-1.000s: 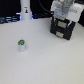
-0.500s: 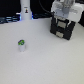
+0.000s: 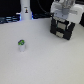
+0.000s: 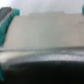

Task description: Open the kcup holder, insert the kcup into the holder, and close the kcup holder

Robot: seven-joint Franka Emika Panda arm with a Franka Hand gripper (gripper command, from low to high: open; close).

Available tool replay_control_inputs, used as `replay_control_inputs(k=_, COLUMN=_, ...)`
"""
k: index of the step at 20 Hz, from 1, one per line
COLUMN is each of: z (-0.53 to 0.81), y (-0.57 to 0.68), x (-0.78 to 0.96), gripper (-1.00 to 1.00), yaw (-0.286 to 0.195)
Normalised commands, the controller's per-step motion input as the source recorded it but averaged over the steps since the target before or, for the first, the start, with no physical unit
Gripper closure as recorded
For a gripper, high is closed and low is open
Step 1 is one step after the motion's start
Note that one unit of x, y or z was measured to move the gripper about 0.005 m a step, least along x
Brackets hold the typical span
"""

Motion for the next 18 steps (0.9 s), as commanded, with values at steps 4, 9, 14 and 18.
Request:
replay_control_inputs(k=4, z=0.14, y=-0.31, x=0.98, gripper=1.00, yaw=-0.045)
replay_control_inputs(k=9, z=0.16, y=-0.32, x=0.97, gripper=1.00, yaw=-0.053)
replay_control_inputs(k=14, z=0.17, y=-0.33, x=0.96, gripper=1.00, yaw=-0.058)
replay_control_inputs(k=18, z=0.15, y=-0.34, x=0.95, gripper=1.00, yaw=-0.057)
